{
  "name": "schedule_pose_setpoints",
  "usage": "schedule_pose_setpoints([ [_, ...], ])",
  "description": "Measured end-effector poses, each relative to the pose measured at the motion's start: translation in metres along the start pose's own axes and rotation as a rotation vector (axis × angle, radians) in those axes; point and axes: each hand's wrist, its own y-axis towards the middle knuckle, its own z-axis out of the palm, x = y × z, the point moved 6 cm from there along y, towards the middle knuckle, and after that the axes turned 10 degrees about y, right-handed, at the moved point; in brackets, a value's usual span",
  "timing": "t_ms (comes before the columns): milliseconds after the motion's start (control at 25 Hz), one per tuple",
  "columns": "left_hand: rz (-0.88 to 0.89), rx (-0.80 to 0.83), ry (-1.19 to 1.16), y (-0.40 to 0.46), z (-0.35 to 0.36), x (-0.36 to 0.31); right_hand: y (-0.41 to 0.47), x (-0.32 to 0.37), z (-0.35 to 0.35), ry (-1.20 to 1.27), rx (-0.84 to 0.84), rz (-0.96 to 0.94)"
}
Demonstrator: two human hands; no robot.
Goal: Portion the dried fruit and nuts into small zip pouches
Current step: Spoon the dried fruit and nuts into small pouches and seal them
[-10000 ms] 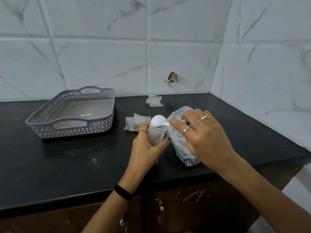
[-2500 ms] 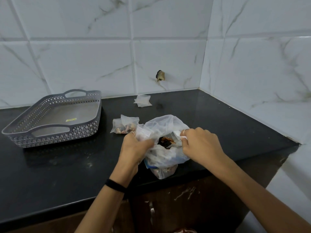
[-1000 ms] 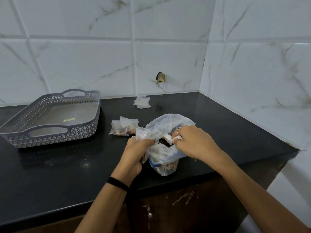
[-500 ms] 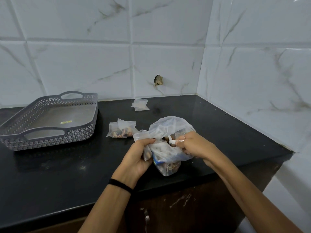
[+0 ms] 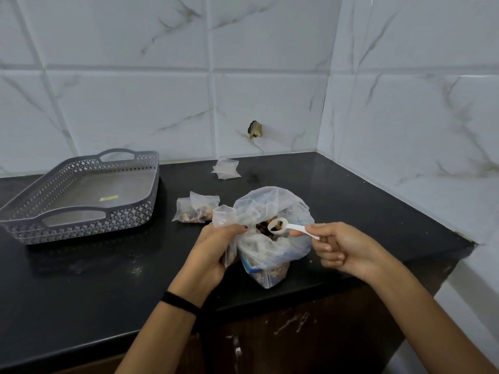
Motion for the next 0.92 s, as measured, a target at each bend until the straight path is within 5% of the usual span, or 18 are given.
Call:
schedule_pose_setpoints([
  [600,0.450,-0.227,0.624,-0.035,-0.021,-0.017,-0.062,0.044,0.083,-0.150,0.210,-0.326],
  [800,0.477,-0.209,0.580,-0.043,-0.020,-0.017,-0.064,0.040,0.109,-0.421,0.126,-0.369],
  [920,0.507,-0.227,0.573,-0.044,-0.022,-0.018,-0.064,0.038,0.113,-0.869,0.022,-0.567],
])
